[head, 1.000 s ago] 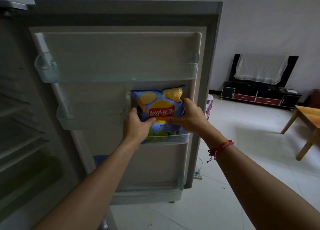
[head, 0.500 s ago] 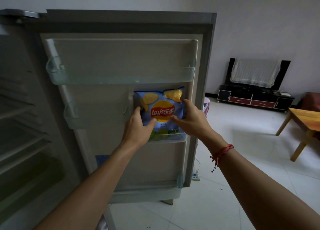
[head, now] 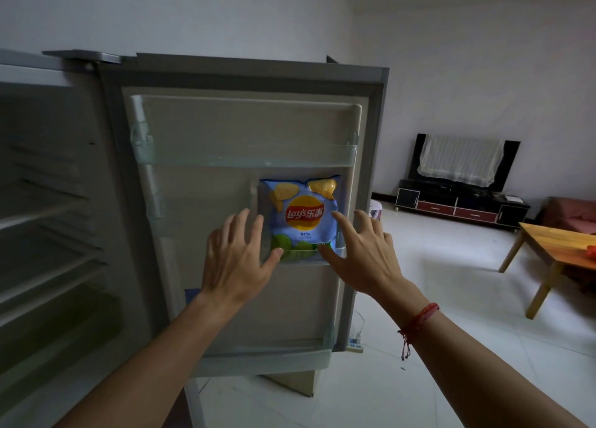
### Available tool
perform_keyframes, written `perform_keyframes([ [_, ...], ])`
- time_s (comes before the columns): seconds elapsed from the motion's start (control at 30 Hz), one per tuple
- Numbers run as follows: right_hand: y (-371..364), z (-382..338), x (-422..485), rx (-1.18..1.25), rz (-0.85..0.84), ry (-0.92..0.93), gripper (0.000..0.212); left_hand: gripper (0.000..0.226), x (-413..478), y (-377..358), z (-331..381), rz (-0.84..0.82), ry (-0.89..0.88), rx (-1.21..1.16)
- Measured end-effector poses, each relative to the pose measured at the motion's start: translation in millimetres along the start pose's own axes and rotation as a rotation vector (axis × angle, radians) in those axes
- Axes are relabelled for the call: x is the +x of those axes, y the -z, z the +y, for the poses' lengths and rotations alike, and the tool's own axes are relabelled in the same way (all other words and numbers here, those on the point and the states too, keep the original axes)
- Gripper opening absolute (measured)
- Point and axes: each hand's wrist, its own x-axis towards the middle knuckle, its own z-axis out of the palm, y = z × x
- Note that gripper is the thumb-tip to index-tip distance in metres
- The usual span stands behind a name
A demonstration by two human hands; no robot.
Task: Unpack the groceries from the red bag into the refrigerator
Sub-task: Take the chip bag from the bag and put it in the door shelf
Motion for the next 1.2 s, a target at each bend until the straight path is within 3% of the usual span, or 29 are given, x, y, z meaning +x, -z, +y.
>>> perform_keyframes([
  [0.37, 9.4, 4.9, -20.3, -0.051, -0.001, -0.025, 0.078, 0.077, -14.7, 7.0, 5.2, -0.009, -0.034, -0.004],
  [0.7, 38.0, 62.3, -63.2, -0.134, -0.014, -0.140, 0.080, 0.075, -10.2, -10.8, 68.3, 0.004, -0.165, -0.117],
  [1.07, 75.1, 108.0, -150.6, -0.271, 0.031, -0.499, 0.074, 0.079, 0.3, -32.8, 142.6, -0.075, -0.438, -0.339],
  [1.2, 88.1, 109.3, -186.5, -0.345, 0.050, -0.621, 0.081, 0.079, -9.4, -38.7, 165.1, -0.119, -0.528, -0.435],
])
